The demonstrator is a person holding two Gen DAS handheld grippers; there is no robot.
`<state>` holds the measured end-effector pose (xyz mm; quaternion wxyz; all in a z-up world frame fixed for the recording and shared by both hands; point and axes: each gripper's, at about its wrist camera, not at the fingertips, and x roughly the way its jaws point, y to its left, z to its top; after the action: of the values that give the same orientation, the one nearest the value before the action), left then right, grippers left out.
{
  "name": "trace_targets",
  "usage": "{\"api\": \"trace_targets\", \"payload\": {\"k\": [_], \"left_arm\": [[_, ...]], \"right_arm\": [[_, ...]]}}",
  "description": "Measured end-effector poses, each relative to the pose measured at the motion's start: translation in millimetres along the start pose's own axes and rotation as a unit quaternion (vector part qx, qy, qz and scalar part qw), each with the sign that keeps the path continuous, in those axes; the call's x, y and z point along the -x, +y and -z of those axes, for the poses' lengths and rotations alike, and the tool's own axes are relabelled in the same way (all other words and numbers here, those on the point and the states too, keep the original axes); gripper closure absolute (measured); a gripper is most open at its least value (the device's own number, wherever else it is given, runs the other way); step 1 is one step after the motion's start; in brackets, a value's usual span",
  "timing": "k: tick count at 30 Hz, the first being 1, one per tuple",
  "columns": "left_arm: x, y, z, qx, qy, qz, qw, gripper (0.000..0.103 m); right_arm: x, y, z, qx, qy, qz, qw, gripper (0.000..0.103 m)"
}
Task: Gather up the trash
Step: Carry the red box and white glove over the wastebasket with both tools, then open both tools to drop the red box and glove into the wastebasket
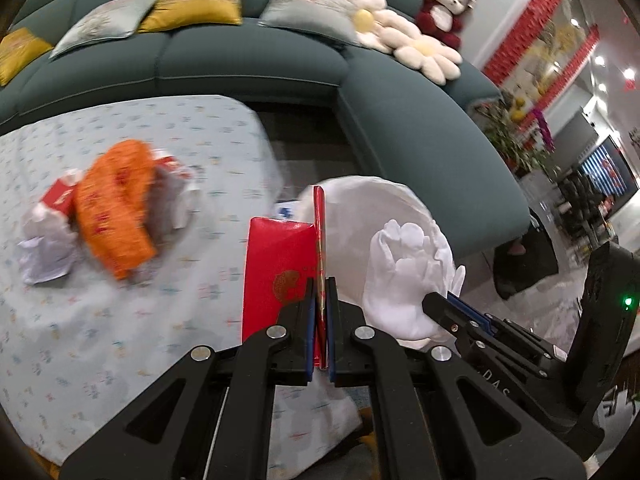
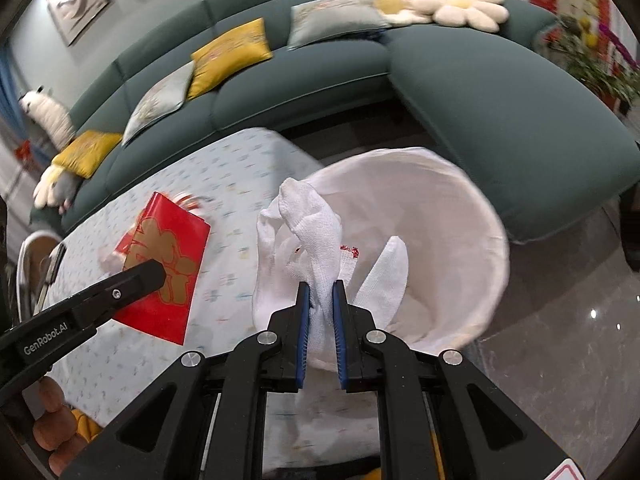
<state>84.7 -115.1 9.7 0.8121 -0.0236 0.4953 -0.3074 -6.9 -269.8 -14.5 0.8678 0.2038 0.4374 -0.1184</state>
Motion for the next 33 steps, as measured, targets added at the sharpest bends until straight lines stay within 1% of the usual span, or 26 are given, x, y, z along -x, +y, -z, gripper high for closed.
{"api": "trace_targets", "payload": {"k": [4,9,12,16,18,19,20,22,27,31,33], "left_arm": [[-24,-25,-4,-0.016,0.017,0.016,0.9996,0.099],[-45,-46,-7,-0.034,0.034,0.027,0.9985,0.099],[-58,-53,-9,-0.039,0.041,0.03,0.9979,0.098],[-70,-57,-12,-0.033,0.047,0.039,0.9976,0.095],[-72,-58,-14,-0.032,0.044,0.036,0.9979,0.083],[-72,-56,-15,-0.031,0.041,0.034,0.9981,0.071],[-72,-56,-15,-0.031,0.038,0.032,0.9983,0.062],[-69,-53,-17,-0.03,0.029,0.02,0.9989,0.056],[-65,-39,-18,-0.016,0.026,0.013,0.9995,0.055],[-61,-30,-16,-0.011,0.022,0.0,0.9997,0.055],[-60,-26,-15,-0.01,0.021,-0.005,0.9997,0.055]], "right_arm": [[3,-29,-2,-0.021,-0.008,0.013,1.0,0.092],[1,-52,-2,-0.04,-0.009,0.024,0.999,0.092],[-1,-59,-3,-0.045,-0.007,0.028,0.999,0.092],[-7,-64,-5,-0.05,-0.004,0.03,0.998,0.092],[-11,-65,-7,-0.051,-0.003,0.031,0.998,0.092],[-12,-64,-8,-0.052,-0.002,0.031,0.998,0.091],[-14,-64,-8,-0.053,-0.001,0.031,0.998,0.091],[-17,-64,-11,-0.053,-0.001,0.03,0.998,0.091],[-21,-56,-15,-0.046,0.0,0.028,0.999,0.091],[-25,-48,-17,-0.04,0.0,0.027,0.999,0.086],[-26,-44,-17,-0.037,-0.001,0.027,0.999,0.085]]}}
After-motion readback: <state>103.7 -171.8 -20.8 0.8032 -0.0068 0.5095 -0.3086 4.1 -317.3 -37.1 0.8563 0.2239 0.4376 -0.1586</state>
